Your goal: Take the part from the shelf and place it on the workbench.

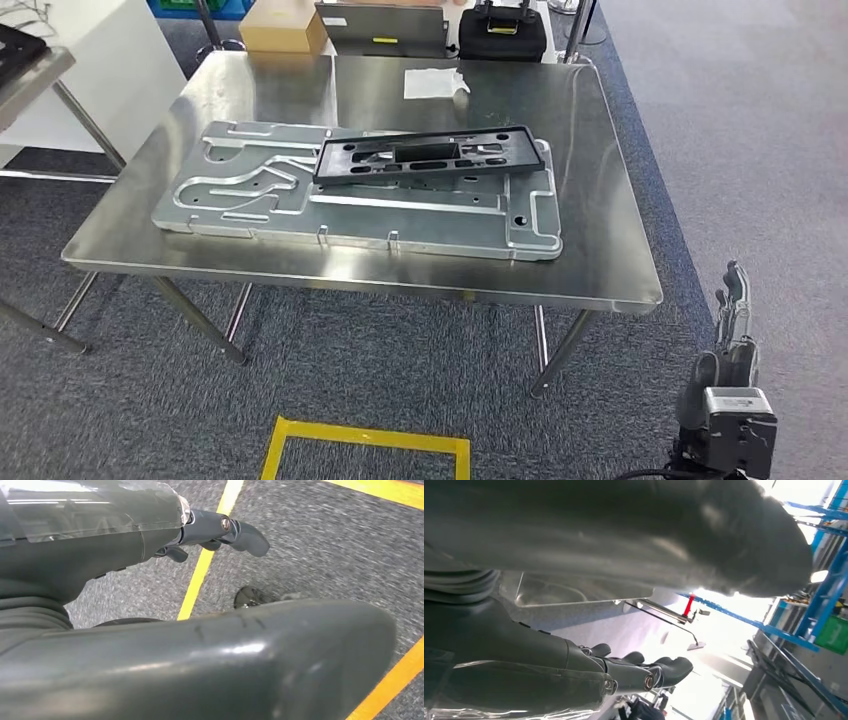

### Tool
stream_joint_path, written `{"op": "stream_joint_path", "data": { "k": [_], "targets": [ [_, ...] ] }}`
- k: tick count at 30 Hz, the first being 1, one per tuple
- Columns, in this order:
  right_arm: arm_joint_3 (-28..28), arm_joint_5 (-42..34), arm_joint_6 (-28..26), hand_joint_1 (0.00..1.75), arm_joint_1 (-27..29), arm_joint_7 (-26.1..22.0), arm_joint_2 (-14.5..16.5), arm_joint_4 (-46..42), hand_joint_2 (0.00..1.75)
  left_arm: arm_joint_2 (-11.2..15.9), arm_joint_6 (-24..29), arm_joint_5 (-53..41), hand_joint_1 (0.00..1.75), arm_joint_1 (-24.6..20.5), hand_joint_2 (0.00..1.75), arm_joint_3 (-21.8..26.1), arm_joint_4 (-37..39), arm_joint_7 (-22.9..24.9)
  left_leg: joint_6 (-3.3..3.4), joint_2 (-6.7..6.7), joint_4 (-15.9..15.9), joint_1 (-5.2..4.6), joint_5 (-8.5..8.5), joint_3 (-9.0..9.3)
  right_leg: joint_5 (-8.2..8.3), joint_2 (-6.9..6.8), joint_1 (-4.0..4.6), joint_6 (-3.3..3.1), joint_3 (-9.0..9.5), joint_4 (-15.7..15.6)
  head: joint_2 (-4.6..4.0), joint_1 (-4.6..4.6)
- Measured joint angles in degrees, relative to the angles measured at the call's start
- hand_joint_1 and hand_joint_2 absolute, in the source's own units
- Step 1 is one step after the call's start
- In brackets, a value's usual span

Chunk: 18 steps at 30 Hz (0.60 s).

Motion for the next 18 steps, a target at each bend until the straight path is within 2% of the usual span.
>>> {"op": "stream_joint_path", "data": {
  "k": [2, 3, 4, 5, 6, 7, 8, 9, 10, 11, 13, 14, 15, 17, 18],
  "targets": [
    [0.0, 0.2, -0.1, 0.0, 0.3, 0.0, 0.2, 0.1, 0.0, -0.1, 0.1, 0.0, 0.0, -0.1, 0.0, 0.0, 0.0, 0.0, -0.4, 2.17, 6.9, 0.25, -6.07, -1.99, 1.16, -1.43, 0.08, -0.44, -1.41, 0.0, 0.0, -0.03],
    [0.0, 0.2, -0.2, 0.0, 0.4, 0.0, 0.3, 0.2, 0.0, -0.1, 0.1, 0.0, 0.0, -0.1, 0.0, 0.0, 0.0, 0.0, -0.67, 2.72, 10.7, 0.42, -8.22, -2.71, 1.74, -2.17, 0.13, -0.4, -2.2, 0.1, 0.0, -0.04],
    [-0.1, 0.2, -0.3, 0.0, 0.5, 0.0, 0.3, 0.3, 0.0, -0.1, 0.1, 0.0, 0.0, -0.1, 0.0, 0.0, 0.0, 0.0, -0.9, 3.03, 13.5, 0.6, -8.95, -2.87, 2.3, -2.9, 0.16, -0.3, -3.03, 0.2, 0.0, -0.04],
    [-0.1, 0.2, -0.3, 0.0, 0.5, 0.0, 0.4, 0.4, 0.0, -0.1, 0.1, 0.0, 0.0, -0.1, 0.0, 0.0, 0.0, 0.0, -1.09, 3.22, 14.5, 0.75, -8.29, -2.18, 2.82, -3.61, 0.14, -0.15, -3.86, 0.4, 0.0, -0.04],
    [-0.2, 0.2, -0.4, 0.0, 0.5, 0.0, 0.5, 0.4, 0.0, -0.1, 0.1, 0.0, 0.0, -0.1, 0.0, 0.0, 0.0, 0.0, -1.23, 3.49, 13.4, 0.89, -6.75, -0.39, 3.27, -4.31, 0.11, 0.06, -4.7, 0.7, 0.0, -0.04],
    [-0.2, 0.2, -0.4, 0.0, 0.5, 0.0, 0.5, 0.4, 0.0, -0.1, 0.1, 0.0, 0.0, -0.1, 0.0, 0.0, 0.0, 0.0, -1.3, 4.09, 10.3, 1.0, -5.21, 2.4, 3.67, -4.97, 0.07, 0.29, -5.46, 1.0, 0.0, -0.04],
    [-0.2, 0.2, -0.4, 0.0, 0.5, 0.0, 0.6, 0.4, 0.0, -0.1, 0.1, 0.0, 0.0, -0.2, 0.0, 0.0, 0.0, 0.0, -1.31, 5.11, 5.8, 0.97, -4.69, 5.82, 4.01, -5.57, 0.09, 0.59, -6.1, 1.3, 0.0, -0.04],
    [-0.3, 0.2, -0.4, 0.0, 0.5, 0.0, 0.6, 0.4, 0.0, -0.1, 0.1, 0.0, 0.0, -0.3, 0.0, 0.0, 0.0, 0.0, -1.04, 5.98, 1.3, 0.8, -4.87, 8.87, 4.38, -6.13, 0.13, 0.95, -6.57, 1.5, 0.0, -0.04],
    [-0.3, 0.2, -0.4, 0.0, 0.5, 0.0, 0.6, 0.4, 0.0, -0.1, 0.1, 0.0, 0.0, -0.4, 0.0, 0.0, 0.0, 0.0, -0.66, 6.66, -2.0, 0.58, -5.41, 10.76, 4.78, -6.67, 0.19, 1.33, -6.79, 1.6, 0.0, -0.02],
    [-0.4, 0.2, -0.4, 0.0, 0.5, -0.1, 0.6, 0.4, 0.0, -0.2, 0.1, 0.0, 0.0, -0.4, 0.0, 0.0, 0.0, 0.0, -0.2, 6.82, -3.8, 0.33, -5.96, 11.56, 5.22, -7.19, 0.24, 1.71, -6.9, 1.7, 0.0, -0.02],
    [-0.4, 0.6, -0.5, 0.0, 0.4, -0.1, 0.6, 0.4, 0.0, -0.2, 0.1, -0.2, 0.0, -0.2, 0.0, 0.0, 0.0, 0.0, 0.95, 6.0, -4.3, 0.2, -5.32, 10.81, 5.9, -7.96, 0.08, 2.5, -7.01, 1.6, 0.0, 0.0],
    [-0.4, 1.1, -0.8, 0.0, 0.4, -0.1, 0.6, 0.5, 0.0, -0.2, 0.1, -0.4, 0.0, -0.1, 0.0, 0.0, 0.0, 0.0, 1.51, 5.57, -4.5, 0.23, -4.77, 10.35, 5.21, -7.26, -0.07, 2.85, -7.29, 2.1, 0.0, -0.01],
    [-0.4, 2.0, -1.4, 0.0, 0.4, -0.1, 0.6, 0.6, 0.0, -0.1, 0.0, -0.8, 0.0, -0.1, 0.0, -0.1, 0.0, 0.1, 2.08, 5.2, -4.6, 0.27, -4.1, 9.78, 3.5, -5.97, -0.24, 3.13, -7.83, 3.4, 0.0, 0.0],
    [-0.5, 4.0, -2.7, 0.0, 0.3, -0.2, 0.6, 1.0, 0.0, 0.0, -0.2, -1.3, 0.0, 0.0, 0.0, -0.3, 0.0, 0.4, 2.83, 4.36, -4.6, 0.16, -2.69, 8.33, -2.26, -2.62, -0.34, 3.37, -9.76, 9.5, 0.0, 0.0],
    [-0.5, 4.8, -3.3, 0.0, 0.2, -0.3, 0.6, 1.3, 0.0, 0.2, -0.2, -1.4, 0.0, 0.0, 0.0, -0.5, 0.0, 0.5, 3.02, 3.82, -4.6, 0.01, -2.03, 7.49, -4.77, -1.71, -0.29, 3.35, -10.72, 13.3, 0.0, 0.0]
  ]
}}
